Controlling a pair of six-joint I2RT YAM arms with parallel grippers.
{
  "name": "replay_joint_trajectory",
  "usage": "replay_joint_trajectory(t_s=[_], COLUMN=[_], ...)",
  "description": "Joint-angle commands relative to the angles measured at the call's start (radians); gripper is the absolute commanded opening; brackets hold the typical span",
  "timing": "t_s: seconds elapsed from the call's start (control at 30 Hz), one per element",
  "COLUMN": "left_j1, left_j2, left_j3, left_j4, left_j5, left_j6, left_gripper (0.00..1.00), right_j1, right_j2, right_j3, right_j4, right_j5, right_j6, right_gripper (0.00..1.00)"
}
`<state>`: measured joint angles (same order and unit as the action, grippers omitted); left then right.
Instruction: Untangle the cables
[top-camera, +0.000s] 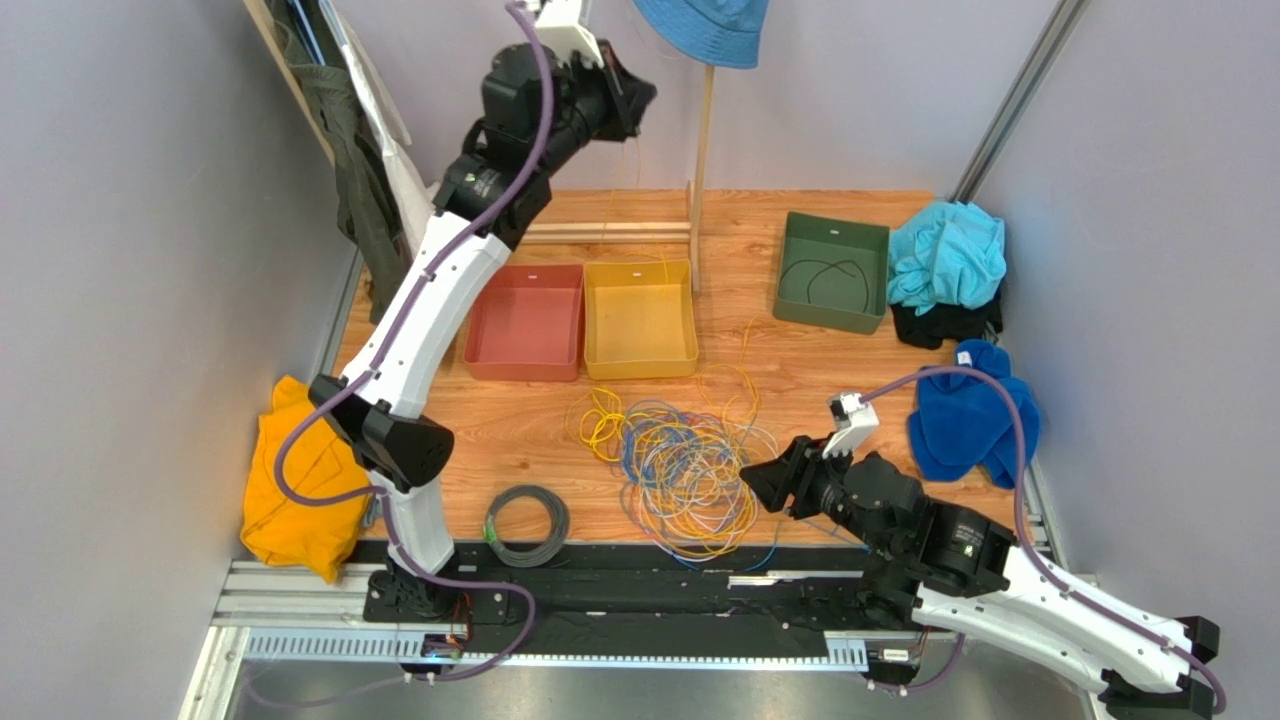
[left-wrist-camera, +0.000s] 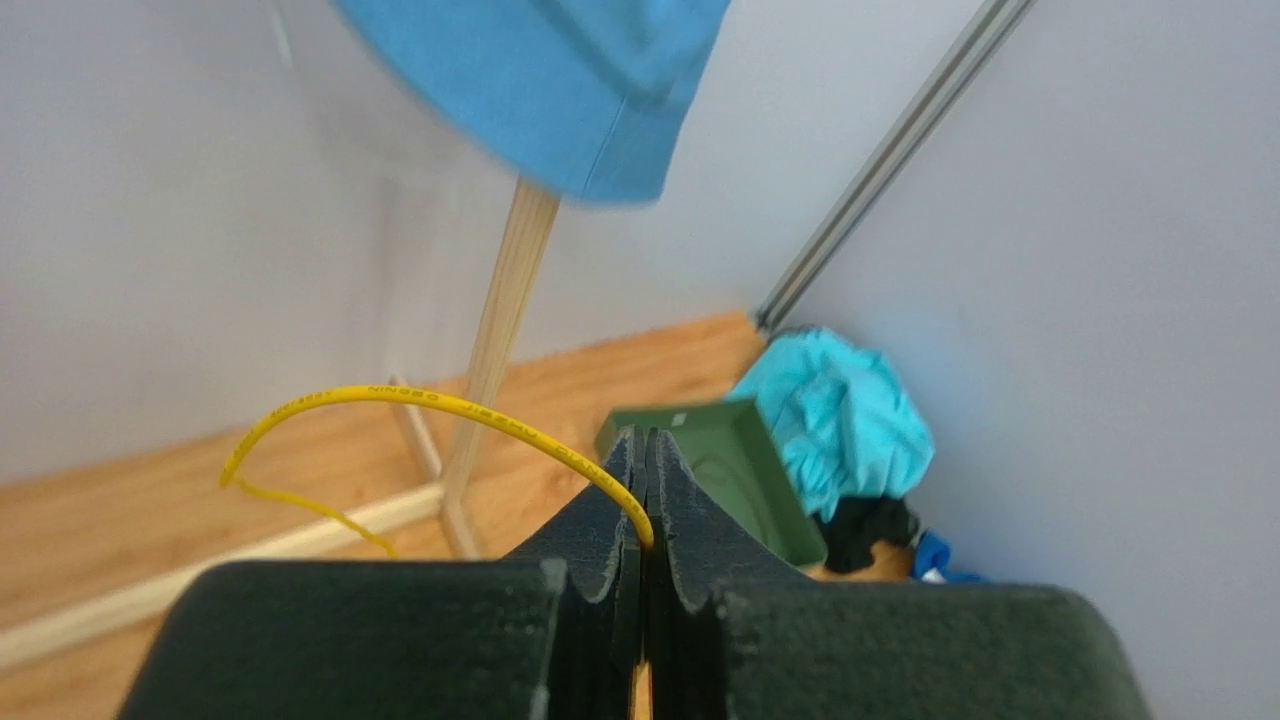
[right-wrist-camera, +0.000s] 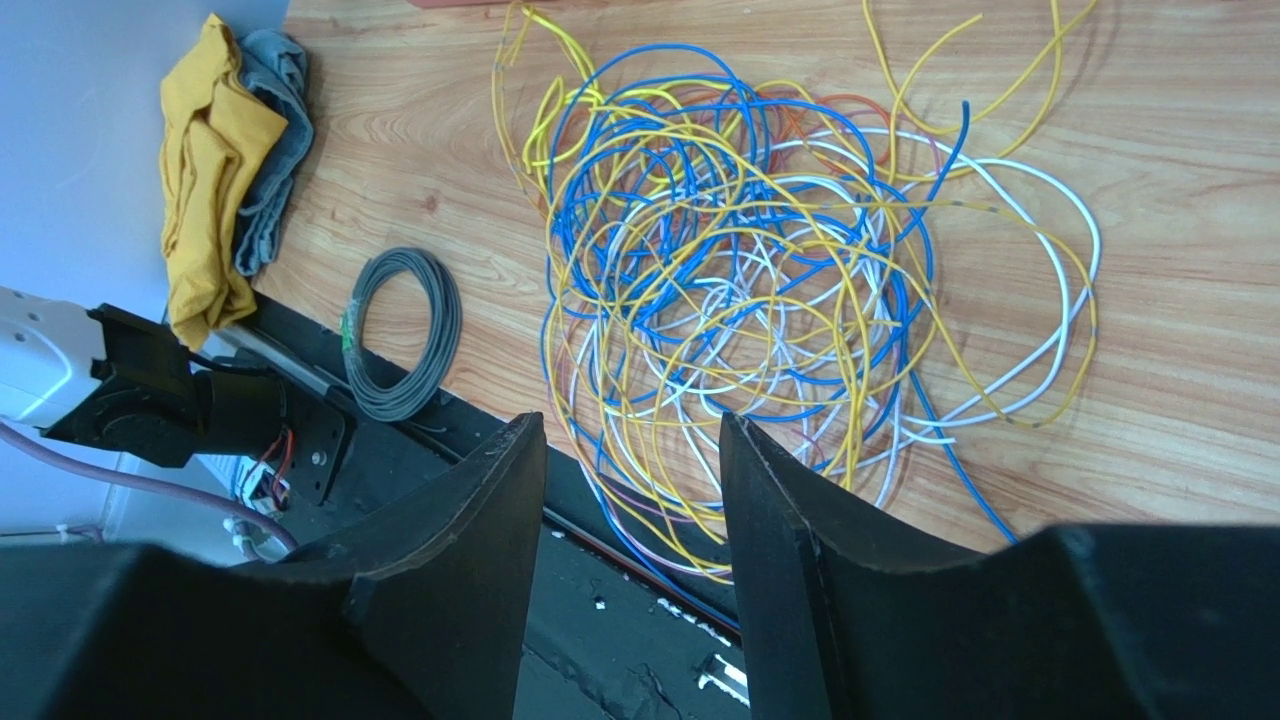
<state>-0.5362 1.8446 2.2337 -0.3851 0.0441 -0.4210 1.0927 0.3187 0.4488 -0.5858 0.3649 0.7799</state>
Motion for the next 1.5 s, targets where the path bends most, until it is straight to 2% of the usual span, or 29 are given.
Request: replay_joint_trajectory(t_s=[0.0,0.2,0.97,1.07,1.2,1.47], left_j1=[-0.002,-0.002,-0.002,-0.002,-0.001,0.001], left_j2=[-0.027,0.001,0.059,0.054,0.031,0.034], left_j3=[0.181,0.273,0.268,0.212,0.046,-0.155], left_j4=[0.009,-0.015,0.003,0.014,0.061,0.127], left_j5=[0.016,0.011,0.016,0.023,0.030,-0.035], left_j6=[0.010,0.019,0.018,0.013,0.005,0.011], left_gripper=[0.00,0.00,0.00,0.00,0.00,0.00], right_j1=[0.006,0.007,0.006,0.006,0.006,0.006], right_j2=[0.000,0.013,0.005,0.008,0.008,0.002], right_j3=[-0.010,-0.001,-0.038,-0.042,-0.042,-0.048], right_j4=[0.038,0.044,0.052,0.050,0.047,0.037], right_j5=[-0.001,-0.004,-0.006,-0.001,0.003,0.020], right_j6=[0.018,0.016,0.028,0.028,0.028,0.024], right_gripper=[0.50,0.50,0.49,0.49,0.49,0.49])
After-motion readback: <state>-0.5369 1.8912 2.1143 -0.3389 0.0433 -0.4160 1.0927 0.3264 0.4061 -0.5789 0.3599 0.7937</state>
